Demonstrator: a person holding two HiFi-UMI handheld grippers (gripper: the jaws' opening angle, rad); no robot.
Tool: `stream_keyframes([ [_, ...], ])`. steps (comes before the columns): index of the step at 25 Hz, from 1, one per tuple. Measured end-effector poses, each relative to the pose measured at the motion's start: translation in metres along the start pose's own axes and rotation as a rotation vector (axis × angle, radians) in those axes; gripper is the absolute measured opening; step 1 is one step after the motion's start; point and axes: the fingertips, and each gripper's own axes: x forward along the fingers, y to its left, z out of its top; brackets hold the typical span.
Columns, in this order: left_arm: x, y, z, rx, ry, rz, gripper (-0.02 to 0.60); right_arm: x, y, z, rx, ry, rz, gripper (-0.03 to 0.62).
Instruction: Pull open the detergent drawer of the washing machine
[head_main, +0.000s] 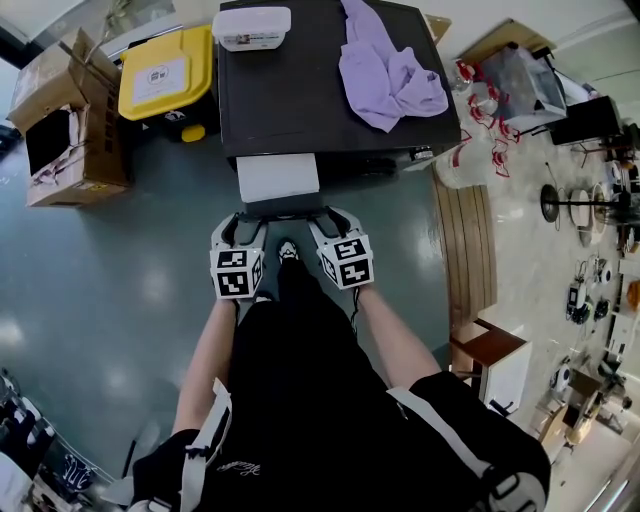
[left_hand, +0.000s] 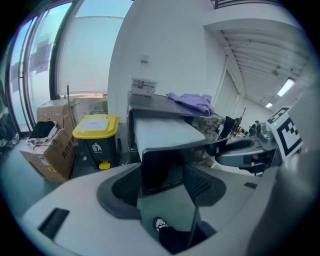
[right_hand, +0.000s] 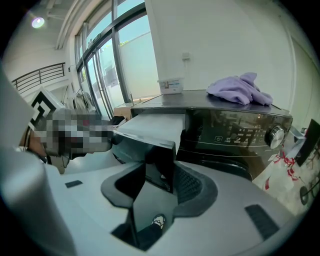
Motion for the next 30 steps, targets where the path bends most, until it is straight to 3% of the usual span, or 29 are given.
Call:
stream_keyframes([
  [30, -0.033, -0.020, -0.040, 0.011, 0.010, -0.012, 0.259, -0.034, 0.023, -0.039, 0.017, -0.017, -0.032, 0.172],
])
